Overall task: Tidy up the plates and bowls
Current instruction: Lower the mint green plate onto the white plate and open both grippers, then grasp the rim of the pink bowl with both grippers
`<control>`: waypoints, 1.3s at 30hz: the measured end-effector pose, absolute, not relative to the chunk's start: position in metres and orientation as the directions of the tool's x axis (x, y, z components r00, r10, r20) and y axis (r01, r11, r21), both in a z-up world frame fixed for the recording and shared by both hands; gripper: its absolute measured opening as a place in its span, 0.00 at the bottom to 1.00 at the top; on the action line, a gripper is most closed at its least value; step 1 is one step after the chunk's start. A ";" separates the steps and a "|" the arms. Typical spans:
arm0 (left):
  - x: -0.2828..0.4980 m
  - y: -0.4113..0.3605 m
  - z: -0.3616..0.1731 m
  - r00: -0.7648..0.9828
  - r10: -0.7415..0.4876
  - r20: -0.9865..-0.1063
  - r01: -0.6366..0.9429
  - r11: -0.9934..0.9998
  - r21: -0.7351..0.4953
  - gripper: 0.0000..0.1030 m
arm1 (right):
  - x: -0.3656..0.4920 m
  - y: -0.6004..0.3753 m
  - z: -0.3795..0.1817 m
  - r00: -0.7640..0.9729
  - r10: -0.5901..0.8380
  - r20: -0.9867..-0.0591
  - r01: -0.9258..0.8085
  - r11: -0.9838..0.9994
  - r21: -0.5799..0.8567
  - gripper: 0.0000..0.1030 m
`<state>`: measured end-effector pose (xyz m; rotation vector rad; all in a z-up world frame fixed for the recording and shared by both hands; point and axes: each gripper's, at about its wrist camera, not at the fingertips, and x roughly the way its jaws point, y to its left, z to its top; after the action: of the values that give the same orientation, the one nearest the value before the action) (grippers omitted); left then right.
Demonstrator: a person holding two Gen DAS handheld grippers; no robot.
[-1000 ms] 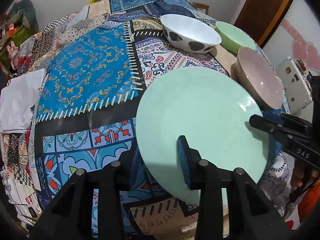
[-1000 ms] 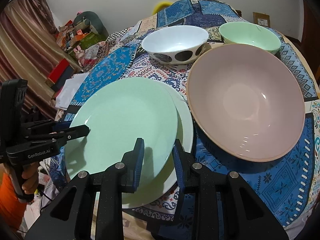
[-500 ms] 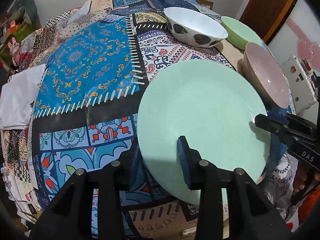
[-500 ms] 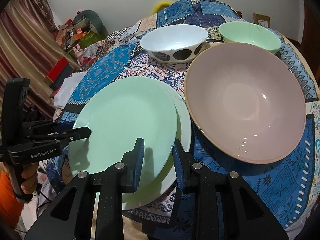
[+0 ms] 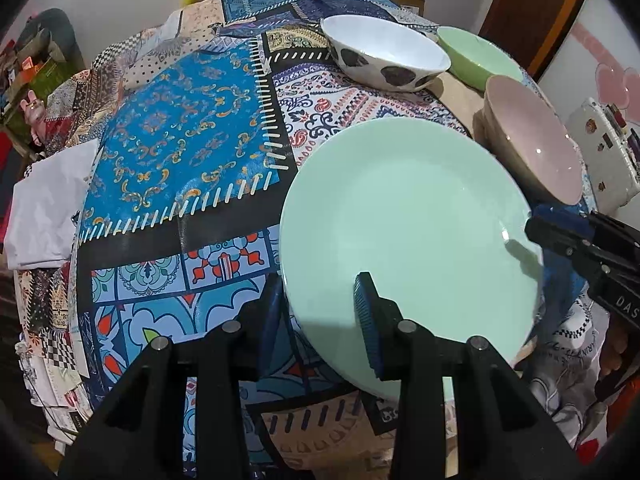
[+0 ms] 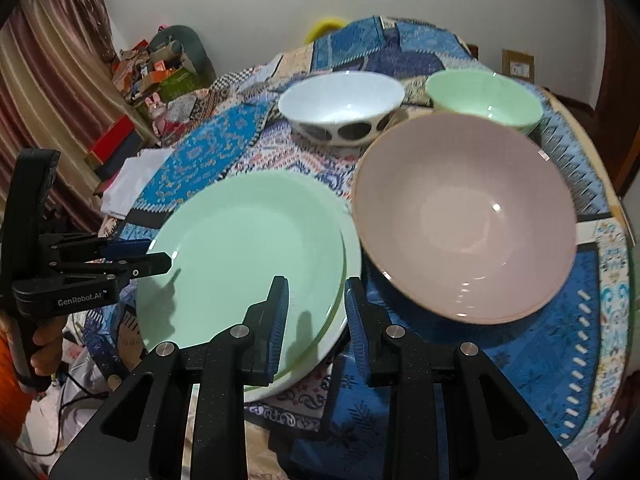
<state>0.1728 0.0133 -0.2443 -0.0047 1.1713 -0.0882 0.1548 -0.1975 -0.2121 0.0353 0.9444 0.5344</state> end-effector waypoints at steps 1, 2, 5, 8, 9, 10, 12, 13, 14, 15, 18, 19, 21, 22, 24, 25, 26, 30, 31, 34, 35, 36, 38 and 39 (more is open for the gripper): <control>0.172 0.014 -0.241 0.391 -0.073 -0.917 0.067 0.996 -0.051 0.36 | 0.154 -0.199 -0.209 0.475 0.449 -0.757 -0.422 0.871 0.252 0.26; 0.171 0.014 -0.237 0.398 -0.072 -0.915 0.067 0.997 -0.050 0.36 | 0.152 -0.201 -0.205 0.487 0.445 -0.752 -0.424 0.873 0.242 0.26; 0.168 0.010 -0.221 0.438 -0.055 -0.897 0.077 0.997 -0.024 0.36 | 0.148 -0.207 -0.193 0.525 0.433 -0.733 -0.427 0.878 0.213 0.27; 0.168 0.003 -0.202 0.475 -0.058 -0.878 0.094 0.995 -0.014 0.36 | 0.148 -0.217 -0.183 0.556 0.427 -0.713 -0.415 0.886 0.207 0.31; 0.169 -0.001 -0.194 0.488 -0.063 -0.871 0.099 0.995 -0.016 0.37 | 0.149 -0.220 -0.181 0.563 0.426 -0.708 -0.410 0.888 0.208 0.32; 0.169 -0.004 -0.190 0.497 -0.065 -0.866 0.102 0.995 -0.016 0.39 | 0.149 -0.224 -0.179 0.572 0.424 -0.703 -0.403 0.891 0.209 0.35; 0.171 -0.012 -0.180 0.521 -0.068 -0.851 0.108 0.994 -0.013 0.51 | 0.150 -0.233 -0.174 0.593 0.413 -0.692 -0.385 0.899 0.207 0.39; 0.173 -0.017 -0.174 0.537 -0.073 -0.841 0.114 0.993 -0.013 0.54 | 0.151 -0.240 -0.171 0.606 0.405 -0.685 -0.374 0.905 0.204 0.42; 0.174 -0.022 -0.169 0.552 -0.079 -0.830 0.122 0.992 -0.013 0.59 | 0.152 -0.244 -0.170 0.614 0.399 -0.681 -0.366 0.908 0.203 0.44; 0.176 -0.029 -0.166 0.563 -0.083 -0.822 0.130 0.991 -0.011 0.62 | 0.152 -0.249 -0.168 0.623 0.393 -0.676 -0.357 0.912 0.201 0.46; 0.183 -0.045 -0.160 0.577 -0.096 -0.811 0.151 0.989 -0.009 0.68 | 0.154 -0.265 -0.164 0.653 0.364 -0.664 -0.325 0.927 0.189 0.53; 0.186 -0.051 -0.159 0.576 -0.105 -0.810 0.158 0.987 -0.015 0.68 | 0.156 -0.270 -0.164 0.661 0.354 -0.662 -0.314 0.931 0.185 0.54; 0.194 -0.063 -0.159 0.572 -0.115 -0.812 0.170 0.985 -0.020 0.68 | 0.159 -0.278 -0.165 0.667 0.342 -0.662 -0.299 0.937 0.182 0.54; 0.198 -0.068 -0.161 0.569 -0.118 -0.814 0.174 0.984 -0.022 0.69 | 0.161 -0.281 -0.165 0.668 0.338 -0.663 -0.294 0.938 0.182 0.54; 0.208 -0.079 -0.166 0.555 -0.129 -0.822 0.182 0.983 -0.031 0.77 | 0.165 -0.287 -0.170 0.667 0.327 -0.669 -0.281 0.943 0.180 0.54; 0.212 -0.084 -0.169 0.549 -0.139 -0.824 0.187 0.982 -0.040 0.78 | 0.166 -0.289 -0.172 0.666 0.322 -0.673 -0.275 0.945 0.179 0.54; 0.215 -0.086 -0.172 0.545 -0.145 -0.826 0.191 0.980 -0.046 0.78 | 0.169 -0.292 -0.175 0.663 0.319 -0.677 -0.271 0.946 0.180 0.54; 0.231 -0.105 -0.186 0.520 -0.150 -0.841 0.213 0.976 -0.042 0.78 | 0.177 -0.299 -0.188 0.647 0.315 -0.694 -0.256 0.948 0.190 0.54; 0.237 -0.110 -0.191 0.510 -0.150 -0.847 0.220 0.975 -0.041 0.78 | 0.178 -0.300 -0.191 0.643 0.314 -0.698 -0.253 0.948 0.193 0.54; 0.249 -0.121 -0.202 0.487 -0.155 -0.859 0.234 0.971 -0.043 0.78 | 0.186 -0.304 -0.201 0.630 0.316 -0.709 -0.244 0.948 0.206 0.54; 0.252 -0.124 -0.207 0.481 -0.157 -0.863 0.236 0.971 -0.045 0.78 | 0.188 -0.306 -0.204 0.627 0.316 -0.711 -0.242 0.948 0.208 0.54; 0.256 -0.126 -0.211 0.475 -0.157 -0.866 0.236 0.971 -0.047 0.78 | 0.189 -0.308 -0.207 0.623 0.318 -0.715 -0.240 0.947 0.213 0.54; 0.265 -0.130 -0.221 0.459 -0.155 -0.875 0.234 0.971 -0.050 0.76 | 0.193 -0.311 -0.213 0.613 0.324 -0.721 -0.235 0.946 0.224 0.54; 0.268 -0.132 -0.225 0.451 -0.157 -0.878 0.235 0.971 -0.053 0.72 | 0.194 -0.311 -0.215 0.609 0.326 -0.723 -0.234 0.945 0.229 0.54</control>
<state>0.2682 -0.1317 -0.2247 0.0801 1.0760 -0.2429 0.1944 -0.3114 -0.2148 0.1157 0.8570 0.3239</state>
